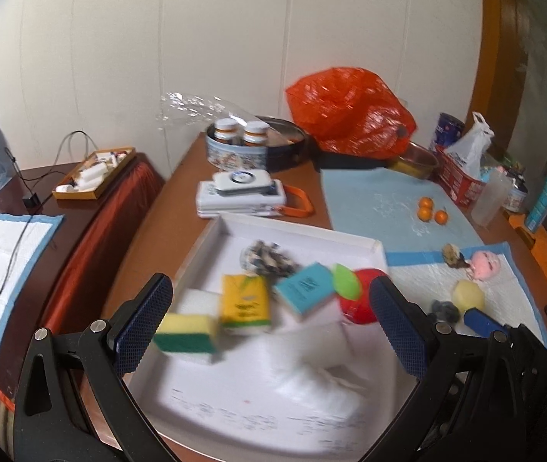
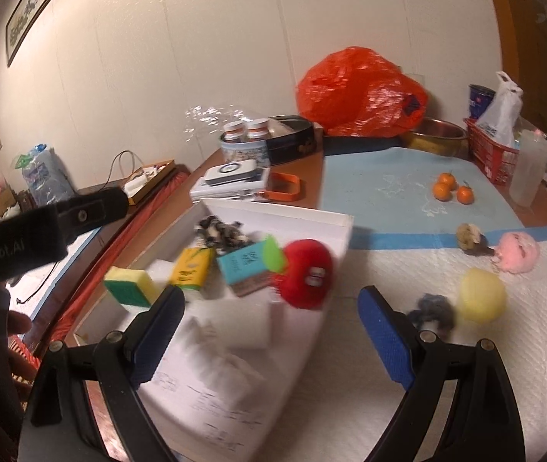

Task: Organize soft objects
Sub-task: 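Withdraw both grippers from the white box, then grasp the blue-brown knotted rope toy with the left gripper while the right grasps the yellow sponge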

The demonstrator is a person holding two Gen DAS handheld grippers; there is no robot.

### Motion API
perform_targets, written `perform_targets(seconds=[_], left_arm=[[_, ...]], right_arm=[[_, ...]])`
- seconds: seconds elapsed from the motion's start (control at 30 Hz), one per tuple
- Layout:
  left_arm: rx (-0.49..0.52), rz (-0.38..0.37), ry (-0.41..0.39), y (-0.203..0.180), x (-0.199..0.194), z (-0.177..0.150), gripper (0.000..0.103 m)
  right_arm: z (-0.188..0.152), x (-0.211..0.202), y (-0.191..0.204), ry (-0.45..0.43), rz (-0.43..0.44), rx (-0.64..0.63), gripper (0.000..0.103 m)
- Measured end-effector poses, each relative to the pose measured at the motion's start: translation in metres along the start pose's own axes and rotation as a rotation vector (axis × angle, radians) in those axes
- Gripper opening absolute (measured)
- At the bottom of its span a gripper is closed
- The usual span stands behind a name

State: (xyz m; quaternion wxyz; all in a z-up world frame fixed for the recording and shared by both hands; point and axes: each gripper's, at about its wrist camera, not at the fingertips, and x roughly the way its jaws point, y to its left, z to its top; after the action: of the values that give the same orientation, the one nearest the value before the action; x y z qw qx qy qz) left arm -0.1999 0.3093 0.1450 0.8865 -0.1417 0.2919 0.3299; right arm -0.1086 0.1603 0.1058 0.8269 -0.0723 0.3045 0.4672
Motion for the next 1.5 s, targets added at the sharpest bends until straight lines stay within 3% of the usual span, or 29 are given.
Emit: perform_targets(seconds=[0.2, 0.4, 0.6, 0.8, 1.0, 1.1, 1.13, 1.2, 1.5], left_arm=[[0.039, -0.063, 0.073, -0.058, 0.014, -0.013, 0.103], [0.106, -0.217, 0.196, -0.128, 0.051, -0.043, 0.103], [0.179, -0.233, 0.263, -0.18, 0.088, -0.066, 0.103], [0.207, -0.209, 0.286, -0.214, 0.12, -0.072, 0.103], [0.188, -0.175, 0.314, -0.221, 0.14, -0.075, 0.102], [0.186, -0.159, 0.324, -0.22, 0.148, -0.075, 0.073], [0.184, -0.16, 0.333, -0.219, 0.15, -0.076, 0.053], [0.181, -0.181, 0.329, -0.215, 0.149, -0.077, 0.042], [0.116, -0.167, 0.28, -0.193, 0.12, -0.072, 0.039]], right_arm=[[-0.003, -0.018, -0.064, -0.003, -0.044, 0.071, 0.092], [-0.016, -0.038, -0.153, 0.0, -0.149, 0.16, 0.092], [-0.026, -0.053, -0.223, 0.006, -0.208, 0.269, 0.092], [-0.028, -0.053, -0.243, 0.001, -0.213, 0.224, 0.092], [-0.023, -0.04, -0.254, 0.026, -0.181, 0.195, 0.092], [-0.021, -0.031, -0.256, 0.045, -0.172, 0.185, 0.092], [-0.02, -0.028, -0.256, 0.053, -0.166, 0.182, 0.092], [-0.018, -0.02, -0.253, 0.065, -0.153, 0.167, 0.092], [-0.012, 0.034, -0.22, 0.153, -0.067, 0.026, 0.092]])
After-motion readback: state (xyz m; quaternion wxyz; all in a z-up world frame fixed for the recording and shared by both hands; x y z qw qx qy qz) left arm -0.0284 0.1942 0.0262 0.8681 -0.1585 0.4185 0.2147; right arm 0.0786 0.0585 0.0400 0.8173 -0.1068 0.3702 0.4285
